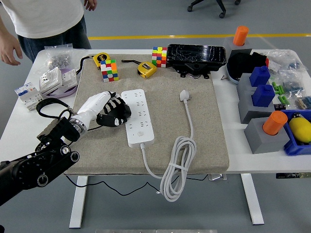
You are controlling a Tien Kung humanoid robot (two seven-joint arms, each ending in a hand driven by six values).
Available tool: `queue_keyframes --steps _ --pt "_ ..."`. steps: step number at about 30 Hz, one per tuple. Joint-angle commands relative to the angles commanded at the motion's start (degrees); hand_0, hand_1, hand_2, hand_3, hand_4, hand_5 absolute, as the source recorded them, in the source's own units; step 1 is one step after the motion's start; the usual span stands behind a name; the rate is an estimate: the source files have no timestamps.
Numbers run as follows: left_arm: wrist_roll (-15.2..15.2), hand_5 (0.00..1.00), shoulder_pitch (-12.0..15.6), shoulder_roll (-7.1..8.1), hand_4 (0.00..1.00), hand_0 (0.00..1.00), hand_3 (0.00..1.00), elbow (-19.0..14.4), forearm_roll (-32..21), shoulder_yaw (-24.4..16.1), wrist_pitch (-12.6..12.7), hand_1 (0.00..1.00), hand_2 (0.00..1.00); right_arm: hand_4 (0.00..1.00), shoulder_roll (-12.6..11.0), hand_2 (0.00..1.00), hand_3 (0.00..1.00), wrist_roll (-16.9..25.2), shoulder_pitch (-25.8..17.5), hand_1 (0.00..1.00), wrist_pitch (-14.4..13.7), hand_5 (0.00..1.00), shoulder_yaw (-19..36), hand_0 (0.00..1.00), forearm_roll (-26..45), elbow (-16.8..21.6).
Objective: Put the plug near the board,insert it into the board,press the button,pull the plug out
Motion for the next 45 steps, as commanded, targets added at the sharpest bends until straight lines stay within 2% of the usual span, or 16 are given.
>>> queue_keyframes --steps 13,18,19,24,25,30,31,32,37,39,43,44,45 --pt "1.0 0.002 -0.3 0.28 0.722 0.324 0.551 -0.2 0.9 0.0 -1.2 0.406 0.457 0.985 0.0 0.682 0.594 0.0 0.0 0.68 0.0 0.538 0.0 0.671 0.0 0.0" --pt "1.9 0.002 -0.3 0.29 0.722 0.336 0.555 -0.5 0.7 -0.5 -2.9 0.415 0.472 0.985 0.0 0.682 0.594 0.0 0.0 0.679 0.0 0.538 0.0 0.672 0.0 0.0" --pt "2.0 0.002 -0.3 0.3 0.903 0.444 0.602 -0.5 0.6 -0.6 -3.3 0.553 0.584 0.985 0.0 0.681 0.594 0.0 -0.1 0.68 0.0 0.538 0.0 0.672 0.0 0.0" --pt "2.4 0.002 -0.3 0.29 0.903 0.444 0.602 -0.7 0.2 -0.9 -4.3 0.553 0.584 0.985 0.1 0.681 0.594 0.0 -0.1 0.68 0.0 0.538 -0.1 0.672 0.2 0.1" --pt "2.3 0.051 -0.3 0.28 0.998 0.508 0.751 -0.7 0.1 -1.0 -4.4 0.679 0.713 0.985 0.1 0.681 0.594 0.0 -0.1 0.68 0.0 0.538 0.0 0.672 0.2 0.1" --pt "2.5 0.051 -0.1 0.28 0.998 0.508 0.751 -1.1 0.1 -1.5 -4.7 0.679 0.713 0.986 0.0 0.681 0.594 0.0 -0.1 0.679 0.0 0.539 -0.1 0.671 0.2 0.0" --pt "2.6 0.051 -0.1 0.28 0.998 0.508 0.751 -1.2 0.1 -1.6 -4.7 0.679 0.713 0.986 0.0 0.681 0.594 0.0 -0.1 0.679 0.1 0.539 -0.1 0.671 0.2 0.0" --pt "2.6 0.131 -0.1 0.29 0.998 0.494 0.766 -1.4 0.1 -1.7 -4.6 0.676 0.722 0.985 0.0 0.682 0.594 0.0 -0.1 0.68 0.1 0.538 0.0 0.67 0.2 0.0" --pt "2.5 0.131 0.1 0.35 0.998 0.494 0.766 -2.0 -0.1 -2.2 -4.4 0.676 0.722 0.985 0.1 0.682 0.594 0.0 -0.1 0.68 0.0 0.538 0.1 0.67 0.2 0.0" --pt "2.4 0.171 0.2 0.37 0.998 0.481 0.767 -2.2 -0.2 -2.5 -4.3 0.675 0.719 0.985 0.1 0.681 0.594 0.0 -0.1 0.679 0.1 0.537 0.0 0.671 0.1 0.1" --pt "1.7 0.171 1.7 1.02 0.998 0.481 0.767 -5.3 -1.1 -4.3 -2.5 0.675 0.719 0.985 0.1 0.681 0.594 0.0 -0.1 0.679 0.1 0.537 0.0 0.671 0.1 0.1" --pt "1.5 0.299 2.9 1.64 0.962 0.478 0.742 -7.2 -1.5 -5.3 -1.2 0.66 0.691 0.985 0.1 0.681 0.594 0.0 -0.1 0.679 0.1 0.536 0.0 0.669 0.1 0.1" --pt "1.4 0.299 3.8 2.06 0.962 0.478 0.742 -8.8 -1.6 -6.1 -0.4 0.66 0.691 0.985 0.1 0.681 0.594 0.0 -0.1 0.679 0.1 0.536 0.0 0.669 0.1 0.1"
